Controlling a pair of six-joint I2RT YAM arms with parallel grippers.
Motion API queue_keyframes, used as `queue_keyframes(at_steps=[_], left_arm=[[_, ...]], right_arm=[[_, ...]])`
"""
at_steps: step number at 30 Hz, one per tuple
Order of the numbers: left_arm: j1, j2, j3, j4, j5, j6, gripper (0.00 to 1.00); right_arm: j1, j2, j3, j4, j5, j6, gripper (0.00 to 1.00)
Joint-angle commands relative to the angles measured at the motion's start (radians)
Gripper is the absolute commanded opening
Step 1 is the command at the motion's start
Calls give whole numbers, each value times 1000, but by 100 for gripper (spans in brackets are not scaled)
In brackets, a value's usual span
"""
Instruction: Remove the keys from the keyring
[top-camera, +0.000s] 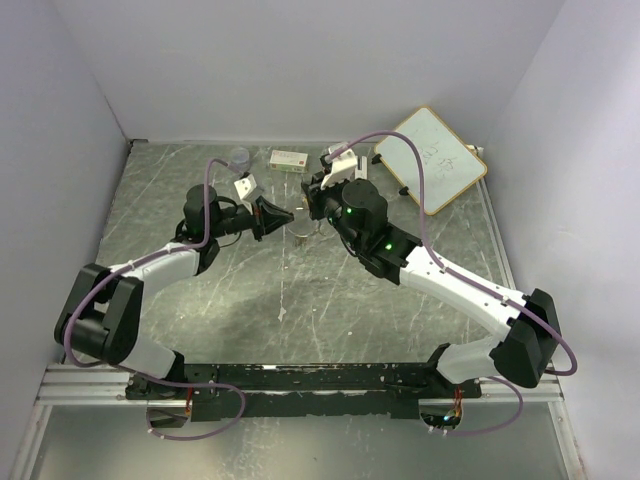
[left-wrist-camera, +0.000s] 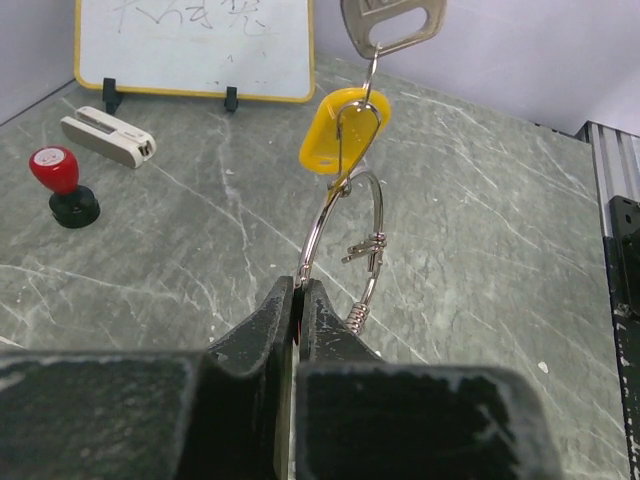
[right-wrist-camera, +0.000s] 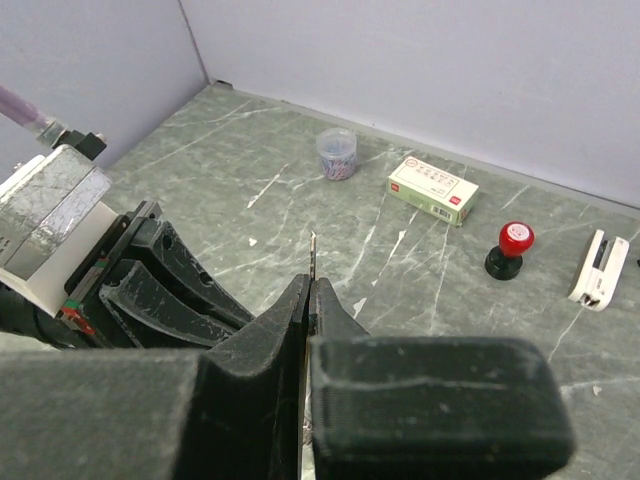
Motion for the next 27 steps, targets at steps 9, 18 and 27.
queue_keyframes(at_steps=[9, 18, 27], left_arm=[[-10, -173, 89, -324, -217, 144, 7], [-13, -215, 199, -633, -370, 197, 7], [-30, -287, 252, -710, -523, 227, 7]], right_arm=[[8, 6, -64, 36, 78, -11, 0], [9, 13, -101, 79, 182, -47, 0], [8, 50, -139, 97, 238, -53, 0]])
